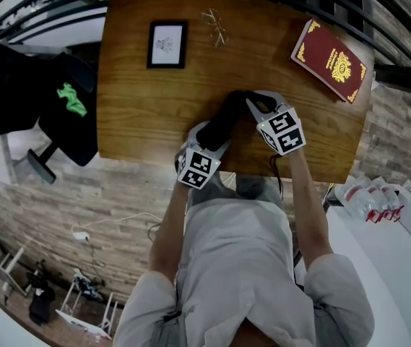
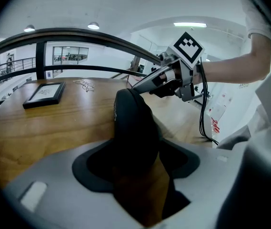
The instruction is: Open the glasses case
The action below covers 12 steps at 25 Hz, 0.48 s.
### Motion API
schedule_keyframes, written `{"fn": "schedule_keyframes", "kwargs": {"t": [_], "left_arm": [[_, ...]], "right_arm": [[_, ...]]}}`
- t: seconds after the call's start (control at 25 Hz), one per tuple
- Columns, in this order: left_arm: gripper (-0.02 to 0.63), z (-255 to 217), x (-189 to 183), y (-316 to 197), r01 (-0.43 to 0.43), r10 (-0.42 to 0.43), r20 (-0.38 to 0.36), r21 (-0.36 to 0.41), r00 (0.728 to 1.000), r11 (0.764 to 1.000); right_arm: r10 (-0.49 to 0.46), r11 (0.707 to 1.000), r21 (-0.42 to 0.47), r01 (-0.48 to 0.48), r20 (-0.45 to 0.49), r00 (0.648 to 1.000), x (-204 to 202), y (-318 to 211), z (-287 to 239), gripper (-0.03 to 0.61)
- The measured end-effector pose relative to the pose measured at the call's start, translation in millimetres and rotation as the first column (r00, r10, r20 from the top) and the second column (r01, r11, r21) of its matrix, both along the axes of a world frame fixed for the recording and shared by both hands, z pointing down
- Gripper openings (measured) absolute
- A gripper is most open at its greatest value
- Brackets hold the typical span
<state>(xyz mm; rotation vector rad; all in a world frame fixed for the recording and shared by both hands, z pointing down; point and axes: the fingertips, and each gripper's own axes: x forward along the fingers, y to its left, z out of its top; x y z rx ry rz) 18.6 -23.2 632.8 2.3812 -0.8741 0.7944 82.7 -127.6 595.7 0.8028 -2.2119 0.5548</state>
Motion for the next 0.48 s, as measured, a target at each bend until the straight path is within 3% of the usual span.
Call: {"fn": "schedule_keyframes", "kwargs": {"t": [0.2, 0.32, 0.48], "left_arm": [[0.325, 2, 0, 0, 0.002, -0.002, 0.011, 0.001, 1.0, 1.0], [0.34, -1, 1, -1, 0.009, -0.009, -0.011, -0.008, 1.0, 1.0], [0.359, -14, 1, -5, 0.022, -0.022, -0.052, 0.009, 0.998, 1.0]], "right_arm": [[-0.046, 0.997, 0.069, 0.042, 0.064, 0.997, -24, 17, -20, 0.063], [-0.043, 0.997, 0.069, 0.038, 0.079, 0.996, -31, 24, -20, 0.008], [-0.047, 0.997, 0.071, 0.042, 0.074, 0.996, -35, 25, -19, 0.003]]}}
